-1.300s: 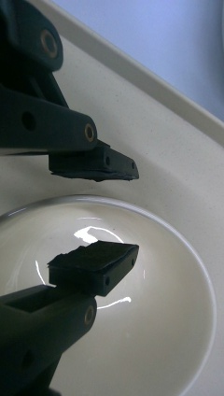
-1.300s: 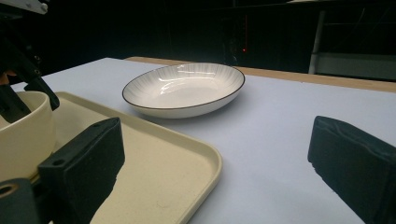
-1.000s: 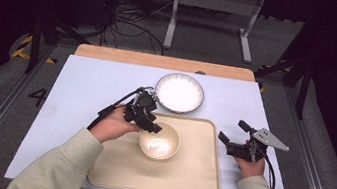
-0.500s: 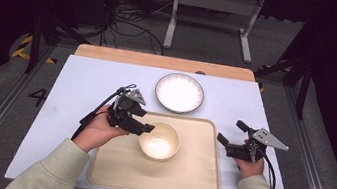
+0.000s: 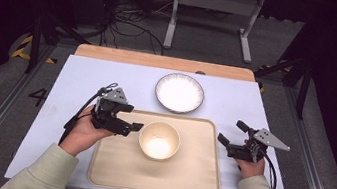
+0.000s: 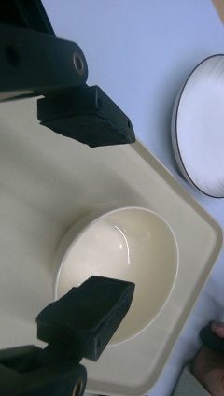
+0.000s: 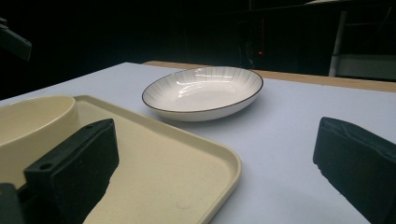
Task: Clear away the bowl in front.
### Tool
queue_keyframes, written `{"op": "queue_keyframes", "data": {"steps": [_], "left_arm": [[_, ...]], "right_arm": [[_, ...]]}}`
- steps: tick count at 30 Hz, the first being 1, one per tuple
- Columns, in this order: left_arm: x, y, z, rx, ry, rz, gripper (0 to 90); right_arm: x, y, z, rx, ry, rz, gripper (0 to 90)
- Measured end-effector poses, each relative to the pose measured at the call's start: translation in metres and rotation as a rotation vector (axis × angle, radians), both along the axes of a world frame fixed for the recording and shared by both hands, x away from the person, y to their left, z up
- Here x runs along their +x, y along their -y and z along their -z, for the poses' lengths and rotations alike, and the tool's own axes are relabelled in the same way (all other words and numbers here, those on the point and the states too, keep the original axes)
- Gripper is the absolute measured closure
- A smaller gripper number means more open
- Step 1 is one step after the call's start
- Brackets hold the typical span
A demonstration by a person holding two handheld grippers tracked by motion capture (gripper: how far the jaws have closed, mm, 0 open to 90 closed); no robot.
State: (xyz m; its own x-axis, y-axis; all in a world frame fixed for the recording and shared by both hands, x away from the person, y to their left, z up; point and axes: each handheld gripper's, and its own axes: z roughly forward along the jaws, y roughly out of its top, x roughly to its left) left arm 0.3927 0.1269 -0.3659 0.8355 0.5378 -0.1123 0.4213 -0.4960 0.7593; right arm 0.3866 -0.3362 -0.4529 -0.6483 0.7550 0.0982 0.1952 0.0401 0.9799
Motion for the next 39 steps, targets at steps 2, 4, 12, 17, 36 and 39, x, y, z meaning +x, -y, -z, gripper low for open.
{"op": "queue_keyframes", "data": {"steps": [2, 4, 12, 17, 36, 39], "left_arm": [[-0.002, -0.004, 0.000, -0.015, 0.013, -0.004, 24.6], [-0.005, -0.009, -0.001, -0.022, 0.021, -0.011, 24.4], [-0.010, -0.031, 0.003, -0.068, 0.063, -0.048, 22.8], [-0.012, -0.043, 0.007, -0.110, 0.083, -0.066, 20.9], [-0.026, -0.078, 0.042, -0.229, 0.190, -0.134, 18.1], [-0.028, -0.082, 0.049, -0.239, 0.211, -0.132, 17.8]], "right_arm": [[0.000, 0.000, 0.000, -0.002, -0.001, -0.001, 0.5], [0.000, 0.000, 0.000, -0.002, -0.001, -0.001, 0.5], [-0.002, 0.002, -0.001, 0.008, -0.013, -0.014, 0.5], [-0.004, 0.002, -0.002, 0.015, -0.020, -0.035, 0.3], [-0.018, 0.003, -0.004, 0.000, 0.036, -0.062, 0.1], [-0.020, 0.004, -0.005, -0.002, 0.041, -0.058, 0.1]]}}
